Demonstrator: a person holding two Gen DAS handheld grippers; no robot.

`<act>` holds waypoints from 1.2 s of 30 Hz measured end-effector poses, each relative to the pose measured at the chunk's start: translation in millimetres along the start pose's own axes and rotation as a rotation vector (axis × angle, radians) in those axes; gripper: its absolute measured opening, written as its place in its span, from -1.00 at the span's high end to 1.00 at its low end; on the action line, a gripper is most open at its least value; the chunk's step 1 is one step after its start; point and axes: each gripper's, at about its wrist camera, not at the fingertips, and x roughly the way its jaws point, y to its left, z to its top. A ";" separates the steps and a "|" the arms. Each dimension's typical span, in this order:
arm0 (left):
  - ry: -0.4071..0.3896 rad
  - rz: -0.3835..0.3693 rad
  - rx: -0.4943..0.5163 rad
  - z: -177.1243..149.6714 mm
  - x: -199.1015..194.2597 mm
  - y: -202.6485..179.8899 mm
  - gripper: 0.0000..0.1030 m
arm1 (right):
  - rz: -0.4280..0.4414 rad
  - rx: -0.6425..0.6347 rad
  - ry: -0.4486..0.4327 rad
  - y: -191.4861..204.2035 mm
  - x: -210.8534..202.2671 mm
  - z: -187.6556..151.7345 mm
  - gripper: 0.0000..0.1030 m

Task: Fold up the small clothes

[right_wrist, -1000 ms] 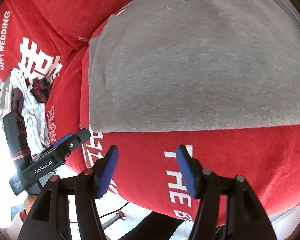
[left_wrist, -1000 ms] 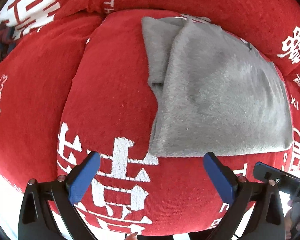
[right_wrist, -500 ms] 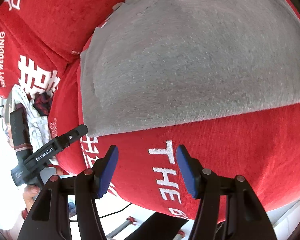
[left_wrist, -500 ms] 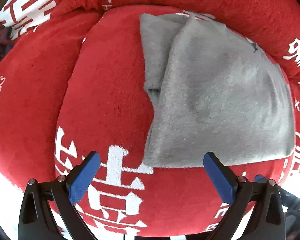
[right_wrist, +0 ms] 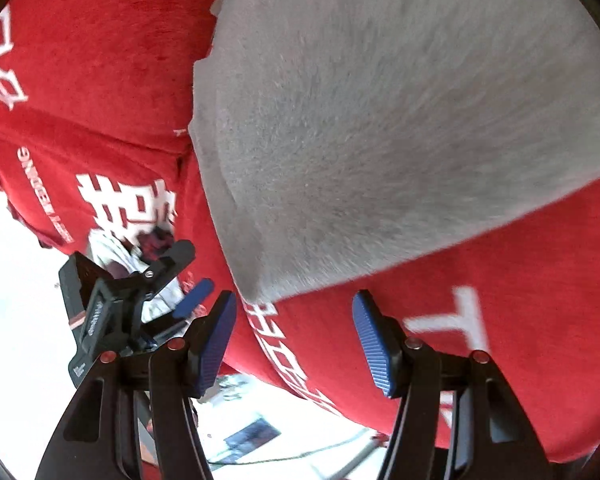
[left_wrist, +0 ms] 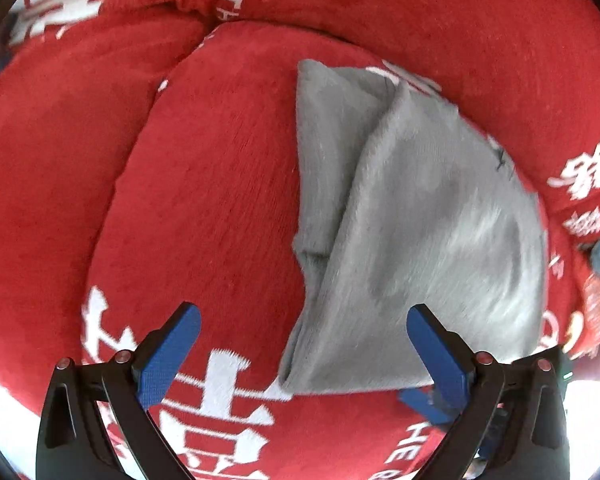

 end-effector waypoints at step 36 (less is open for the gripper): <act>0.166 -0.363 0.195 86.2 64.5 -95.7 -0.99 | 0.267 -0.040 0.021 48.5 2.5 27.9 0.84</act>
